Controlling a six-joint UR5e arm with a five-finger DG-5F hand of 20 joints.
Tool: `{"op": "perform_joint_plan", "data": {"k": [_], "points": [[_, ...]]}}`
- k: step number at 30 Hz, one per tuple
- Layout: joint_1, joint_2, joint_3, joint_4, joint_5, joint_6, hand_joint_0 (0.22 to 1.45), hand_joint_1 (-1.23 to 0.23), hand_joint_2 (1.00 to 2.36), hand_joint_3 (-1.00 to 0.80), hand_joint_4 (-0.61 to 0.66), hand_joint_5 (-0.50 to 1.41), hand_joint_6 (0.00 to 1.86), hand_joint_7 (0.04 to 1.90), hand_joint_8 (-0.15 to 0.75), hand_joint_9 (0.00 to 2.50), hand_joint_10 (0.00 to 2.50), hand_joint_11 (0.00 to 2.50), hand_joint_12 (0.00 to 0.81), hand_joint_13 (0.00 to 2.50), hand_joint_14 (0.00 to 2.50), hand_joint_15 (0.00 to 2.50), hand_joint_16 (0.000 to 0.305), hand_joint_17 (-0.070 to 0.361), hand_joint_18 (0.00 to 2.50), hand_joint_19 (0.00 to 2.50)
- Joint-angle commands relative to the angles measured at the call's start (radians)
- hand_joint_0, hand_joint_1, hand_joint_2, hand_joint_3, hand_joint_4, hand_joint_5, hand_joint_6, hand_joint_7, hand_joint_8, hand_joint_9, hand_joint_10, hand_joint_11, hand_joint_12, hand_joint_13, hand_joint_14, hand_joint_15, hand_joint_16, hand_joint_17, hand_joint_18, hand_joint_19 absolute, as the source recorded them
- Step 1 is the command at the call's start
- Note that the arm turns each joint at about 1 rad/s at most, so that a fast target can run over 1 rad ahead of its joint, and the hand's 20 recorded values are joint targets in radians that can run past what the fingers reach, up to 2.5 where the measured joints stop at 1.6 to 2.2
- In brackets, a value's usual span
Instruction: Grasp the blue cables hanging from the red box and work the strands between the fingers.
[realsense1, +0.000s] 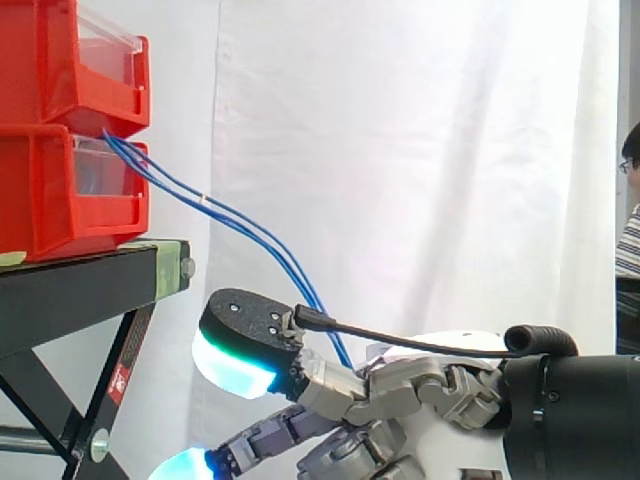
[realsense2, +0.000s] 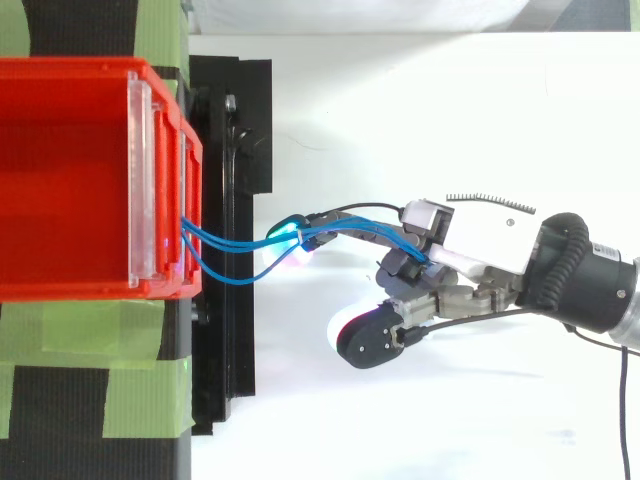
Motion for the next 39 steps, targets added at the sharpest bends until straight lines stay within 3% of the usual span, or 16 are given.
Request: {"op": "perform_joint_plan", "data": {"k": [1,39], "points": [[-0.001,0.001,0.000,0.000,0.000,0.000,0.70,-0.53,1.00,-1.00,0.36,0.05,0.01,0.71,0.531,1.93,2.50,2.50,0.619,2.02,2.50,1.85,0.203,0.152,2.45,0.71],[0.001,-0.001,0.000,0.002,0.002,0.000,0.71,-0.53,1.00,-1.00,0.35,0.04,0.01,0.71,0.530,1.90,2.50,2.50,0.612,1.99,2.50,1.85,0.196,0.147,2.40,0.70]]}}
